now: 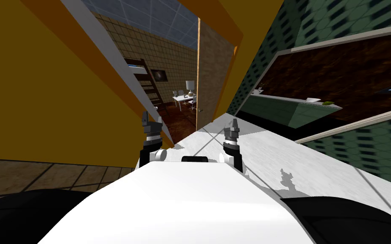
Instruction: Push the door open
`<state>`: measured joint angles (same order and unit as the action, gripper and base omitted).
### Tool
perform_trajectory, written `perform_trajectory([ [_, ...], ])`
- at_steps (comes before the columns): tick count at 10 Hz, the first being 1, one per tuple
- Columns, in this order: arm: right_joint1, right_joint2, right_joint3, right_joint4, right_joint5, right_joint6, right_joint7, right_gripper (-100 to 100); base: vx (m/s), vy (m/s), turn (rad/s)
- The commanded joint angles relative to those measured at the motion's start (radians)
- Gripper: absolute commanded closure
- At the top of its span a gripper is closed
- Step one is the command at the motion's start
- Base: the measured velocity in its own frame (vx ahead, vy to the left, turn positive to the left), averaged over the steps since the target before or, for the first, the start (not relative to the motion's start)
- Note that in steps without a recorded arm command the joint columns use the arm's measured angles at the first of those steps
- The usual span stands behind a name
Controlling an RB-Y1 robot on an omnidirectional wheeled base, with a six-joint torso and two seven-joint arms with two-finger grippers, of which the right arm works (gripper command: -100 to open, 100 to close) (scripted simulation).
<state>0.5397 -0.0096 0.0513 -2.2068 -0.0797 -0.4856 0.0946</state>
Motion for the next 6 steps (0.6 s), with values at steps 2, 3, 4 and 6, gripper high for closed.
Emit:
perform_trajectory([
  [2, -0.022, -0.013, 0.010, 0.052, -0.004, -0.011, -0.006, -100, 0.124, -0.029, 0.081],
  [3, -0.031, -0.018, 0.014, 0.076, -0.006, -0.016, -0.009, -100, 0.131, -0.049, 0.083],
  [4, -0.045, -0.025, 0.021, 0.109, -0.009, -0.023, -0.013, -100, 0.157, -0.081, 0.092],
  [6, -0.059, -0.032, 0.027, 0.142, -0.011, -0.030, -0.016, -100, 0.106, -0.048, 0.064],
])
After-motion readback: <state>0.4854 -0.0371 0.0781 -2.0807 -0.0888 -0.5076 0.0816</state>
